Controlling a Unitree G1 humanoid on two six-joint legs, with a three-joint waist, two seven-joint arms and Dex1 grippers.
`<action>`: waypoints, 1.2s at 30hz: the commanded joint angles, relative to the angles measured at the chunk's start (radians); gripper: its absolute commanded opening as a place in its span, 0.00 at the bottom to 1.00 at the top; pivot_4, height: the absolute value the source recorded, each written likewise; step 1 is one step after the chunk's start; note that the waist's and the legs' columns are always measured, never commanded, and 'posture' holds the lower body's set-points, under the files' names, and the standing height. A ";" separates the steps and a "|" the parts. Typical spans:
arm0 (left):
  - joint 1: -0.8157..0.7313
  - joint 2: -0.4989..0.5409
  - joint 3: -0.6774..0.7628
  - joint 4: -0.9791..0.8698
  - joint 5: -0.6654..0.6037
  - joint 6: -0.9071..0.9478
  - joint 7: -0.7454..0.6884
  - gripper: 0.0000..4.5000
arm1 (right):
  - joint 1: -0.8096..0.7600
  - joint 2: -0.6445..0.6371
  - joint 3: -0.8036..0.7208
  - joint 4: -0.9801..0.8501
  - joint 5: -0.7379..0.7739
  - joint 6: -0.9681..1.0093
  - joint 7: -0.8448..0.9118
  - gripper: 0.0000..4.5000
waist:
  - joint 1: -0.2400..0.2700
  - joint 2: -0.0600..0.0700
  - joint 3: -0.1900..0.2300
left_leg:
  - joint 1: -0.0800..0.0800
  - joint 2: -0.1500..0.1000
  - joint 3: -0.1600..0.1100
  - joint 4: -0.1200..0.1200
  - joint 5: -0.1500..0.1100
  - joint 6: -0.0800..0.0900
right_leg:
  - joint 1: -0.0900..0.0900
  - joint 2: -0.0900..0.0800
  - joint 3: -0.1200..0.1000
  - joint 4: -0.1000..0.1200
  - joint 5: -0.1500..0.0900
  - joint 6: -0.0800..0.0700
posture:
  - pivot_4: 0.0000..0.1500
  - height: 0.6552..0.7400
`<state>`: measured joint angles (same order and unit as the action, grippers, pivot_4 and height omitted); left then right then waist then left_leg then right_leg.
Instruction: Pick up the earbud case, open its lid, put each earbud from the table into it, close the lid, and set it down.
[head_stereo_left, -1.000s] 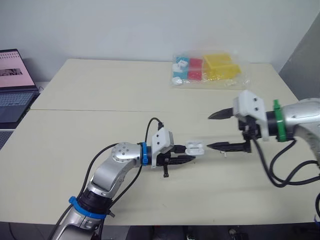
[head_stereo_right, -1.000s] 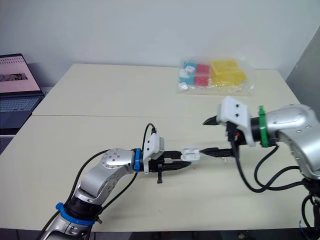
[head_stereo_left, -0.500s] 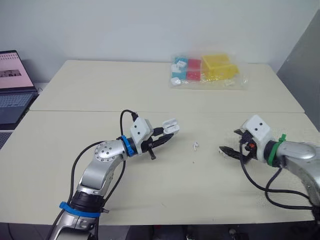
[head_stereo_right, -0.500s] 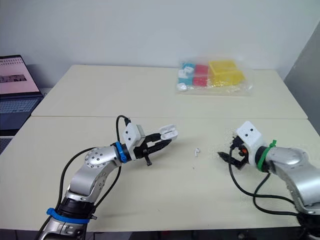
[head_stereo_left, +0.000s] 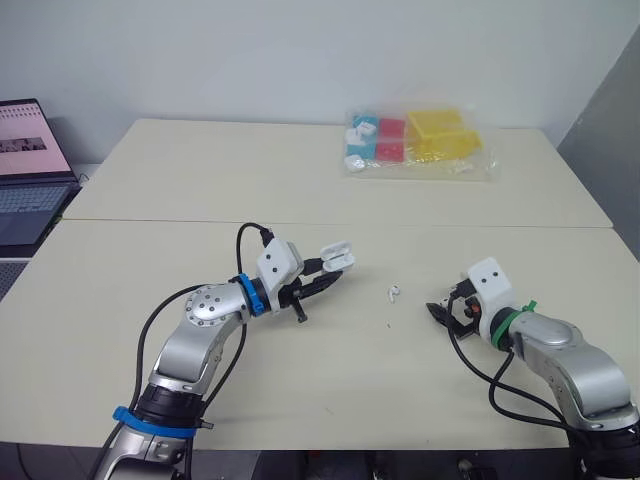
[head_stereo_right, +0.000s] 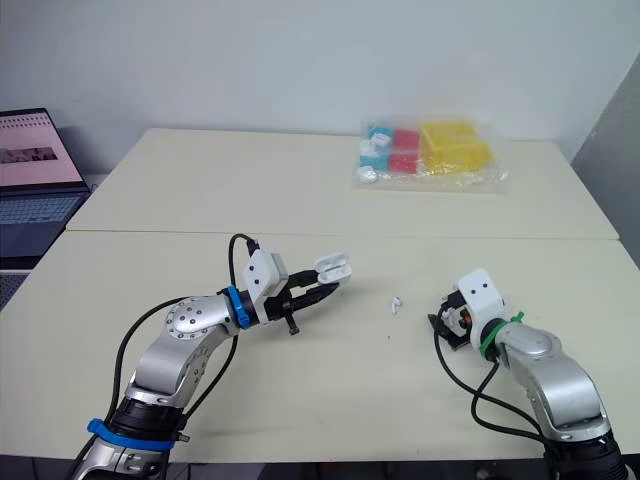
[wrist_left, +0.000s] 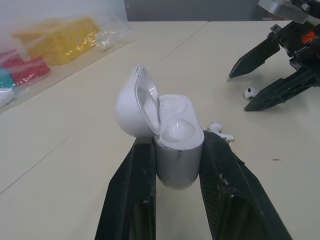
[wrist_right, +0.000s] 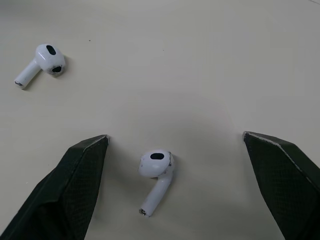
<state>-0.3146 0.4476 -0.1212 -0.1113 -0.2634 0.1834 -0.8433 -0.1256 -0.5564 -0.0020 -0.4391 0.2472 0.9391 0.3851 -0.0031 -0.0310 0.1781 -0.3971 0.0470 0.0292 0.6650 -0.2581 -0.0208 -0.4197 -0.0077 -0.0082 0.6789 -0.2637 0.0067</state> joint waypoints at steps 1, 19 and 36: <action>-0.009 0.004 0.002 -0.024 0.002 -0.017 -0.005 0.18 | 0.029 0.015 -0.010 0.010 0.003 0.021 -0.009 1.00 | 0.000 0.000 0.000 | 0.000 0.000 0.000 0.000 0.000 0.000 | 0.000 0.000 0.000 0.000 0.000 0.000 | 1.00 1.00; 0.001 0.006 -0.004 -0.027 0.018 -0.018 -0.014 0.18 | -0.066 -0.272 0.001 0.001 0.100 -0.007 0.305 0.10 | 0.002 -0.001 -0.001 | 0.000 -0.002 0.000 0.001 0.000 0.000 | 0.000 -0.001 0.001 0.000 0.000 0.000 | 1.00 1.00; 0.106 0.078 0.058 -0.182 -0.016 0.066 0.021 0.18 | -0.160 -0.641 0.238 0.228 -0.123 -0.675 0.989 0.10 | 0.001 -0.001 -0.001 | 0.001 0.000 0.001 0.000 0.000 0.000 | 0.000 -0.001 0.001 0.000 0.000 -0.001 | 1.00 1.00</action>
<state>-0.2080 0.5199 -0.0883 -0.2464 -0.2641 0.2457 -0.8313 -0.2735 -1.1776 0.2420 -0.2102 0.1396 0.2922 1.3475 -0.0026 -0.0315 0.1776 -0.3959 0.0472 0.0299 0.6653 -0.2582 -0.0207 -0.4197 -0.0085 -0.0077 0.6787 -0.2641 0.0061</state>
